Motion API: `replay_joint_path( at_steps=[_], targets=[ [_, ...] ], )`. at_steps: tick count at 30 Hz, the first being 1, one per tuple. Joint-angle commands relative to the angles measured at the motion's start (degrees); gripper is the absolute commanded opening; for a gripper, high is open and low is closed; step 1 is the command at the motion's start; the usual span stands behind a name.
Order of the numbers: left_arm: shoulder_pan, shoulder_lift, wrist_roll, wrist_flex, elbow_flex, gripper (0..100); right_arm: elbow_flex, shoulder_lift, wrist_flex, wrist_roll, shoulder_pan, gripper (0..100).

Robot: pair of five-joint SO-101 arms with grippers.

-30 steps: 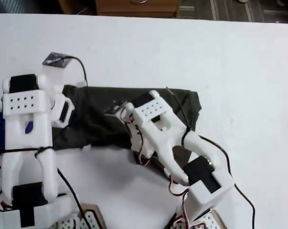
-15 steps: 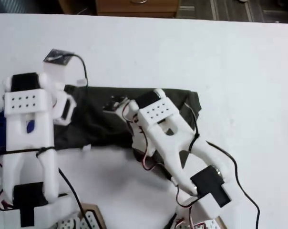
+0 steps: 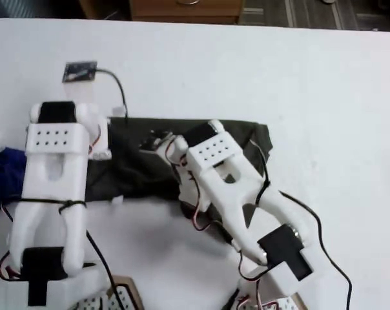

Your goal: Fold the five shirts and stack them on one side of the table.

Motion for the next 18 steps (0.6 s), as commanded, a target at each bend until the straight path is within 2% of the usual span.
replay_joint_path(
  at_steps=[1,6,11,18],
  targets=[
    [-0.97,-0.26,0.26,-4.31,5.67,4,-1.85,-3.21,0.84,0.35,0.48,1.8],
    [-2.64,-0.26,0.18,-9.67,12.44,3,-2.20,-3.30,1.71,0.35,0.48,1.8],
    [-2.46,-0.26,-3.78,-9.67,13.85,3,-5.98,-3.30,3.30,0.35,0.57,1.8],
    [-2.37,-0.26,-3.87,-12.66,17.71,3,-10.90,-2.77,3.12,0.79,3.56,1.8]
  ],
)
